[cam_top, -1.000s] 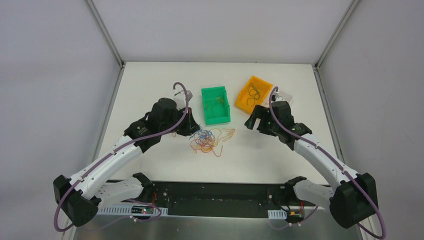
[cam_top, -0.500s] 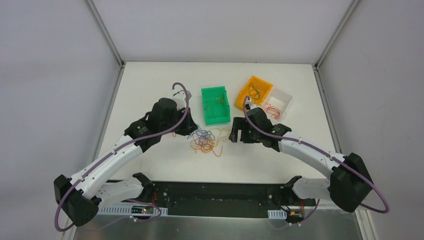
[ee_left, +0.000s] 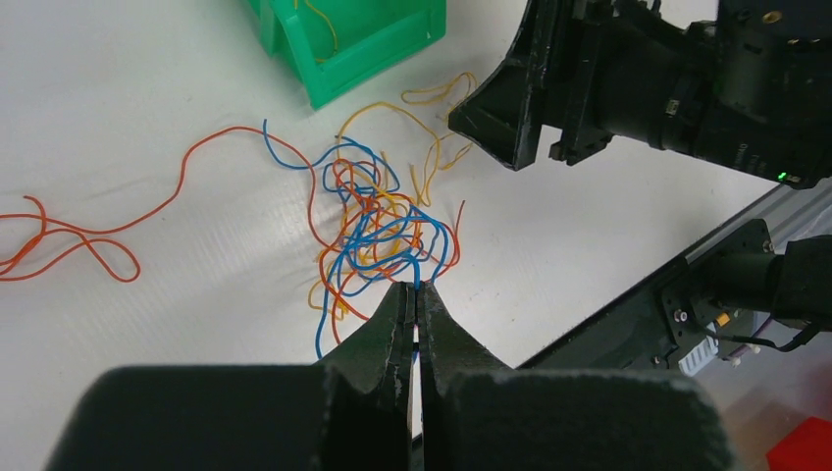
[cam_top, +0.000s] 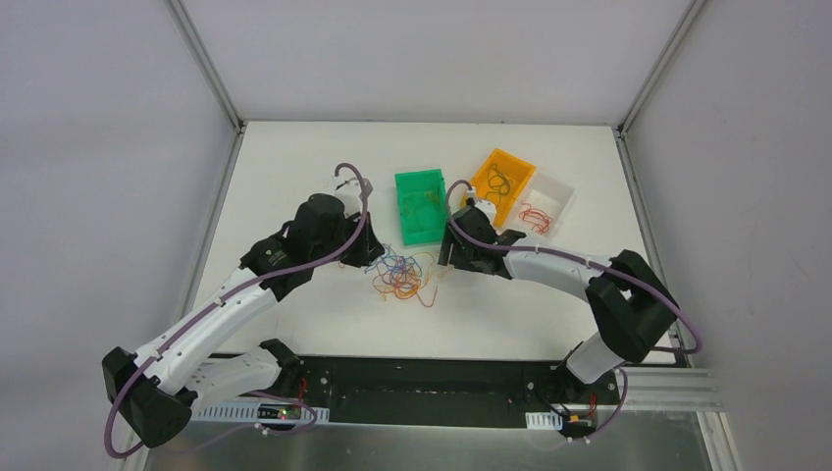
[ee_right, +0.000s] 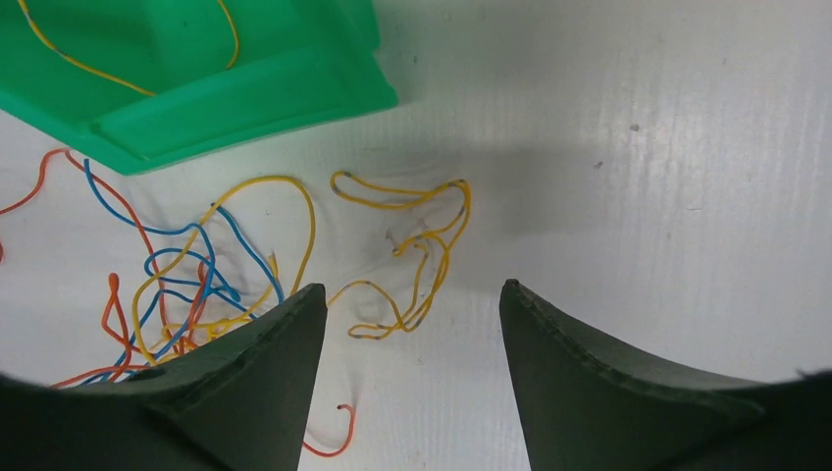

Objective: Untangle the cables

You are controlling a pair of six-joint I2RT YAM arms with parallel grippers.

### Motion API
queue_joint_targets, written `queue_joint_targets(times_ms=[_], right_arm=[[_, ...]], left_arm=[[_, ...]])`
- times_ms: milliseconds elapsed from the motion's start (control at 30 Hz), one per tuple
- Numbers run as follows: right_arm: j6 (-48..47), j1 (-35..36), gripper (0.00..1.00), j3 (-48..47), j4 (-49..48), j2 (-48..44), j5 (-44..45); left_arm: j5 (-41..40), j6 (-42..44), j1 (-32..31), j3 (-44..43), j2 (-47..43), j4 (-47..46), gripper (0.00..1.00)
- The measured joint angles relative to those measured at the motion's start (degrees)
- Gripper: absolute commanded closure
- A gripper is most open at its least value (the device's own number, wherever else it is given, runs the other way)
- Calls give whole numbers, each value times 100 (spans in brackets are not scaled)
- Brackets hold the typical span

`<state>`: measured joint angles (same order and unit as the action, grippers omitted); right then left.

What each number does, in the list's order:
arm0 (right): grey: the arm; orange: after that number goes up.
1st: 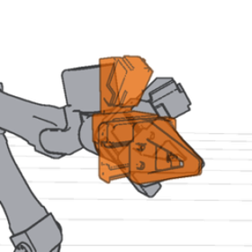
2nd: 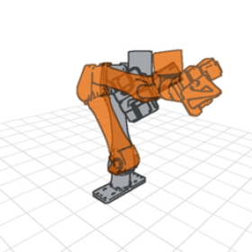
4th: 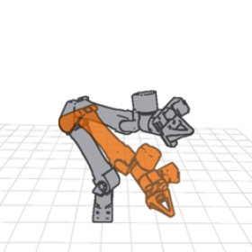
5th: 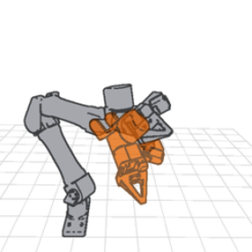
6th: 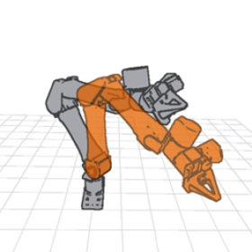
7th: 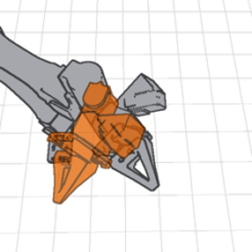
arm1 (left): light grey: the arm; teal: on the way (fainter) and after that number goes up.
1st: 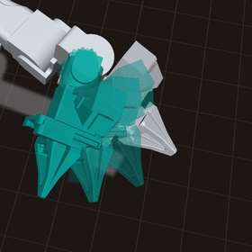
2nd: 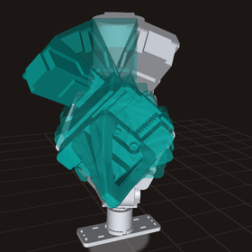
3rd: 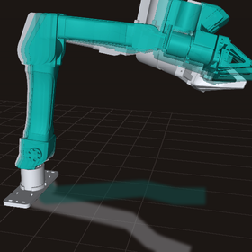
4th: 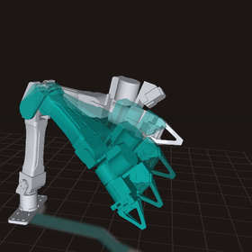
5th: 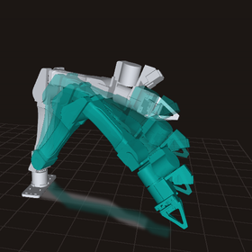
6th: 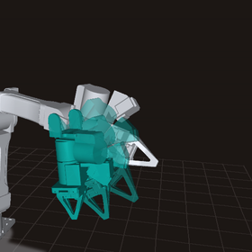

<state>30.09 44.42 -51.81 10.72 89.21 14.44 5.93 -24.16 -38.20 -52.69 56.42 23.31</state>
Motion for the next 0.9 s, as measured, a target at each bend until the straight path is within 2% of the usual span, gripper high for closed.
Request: queue_joint_targets(times_ms=[67,233,400,533,667,900], right_arm=[[72,37,39,-52,-44,153,66],[205,59,70,-149,-59,463,278],[227,55,100,-146,39,398,654],[203,-44,100,-68,251,-15,994],[181,-439,100,177,501,-710,1266],[101,-1709,100,914,839,-2282,1373]], left_arm=[[-48,20,2,2,-37,0,100],[-116,76,0,2,-63,4,100],[-413,107,0,4,-83,136,100],[-1038,101,2,2,-131,459,100],[-1812,83,9,2,-214,831,100],[-2787,85,157,-13,-332,1353,100]])
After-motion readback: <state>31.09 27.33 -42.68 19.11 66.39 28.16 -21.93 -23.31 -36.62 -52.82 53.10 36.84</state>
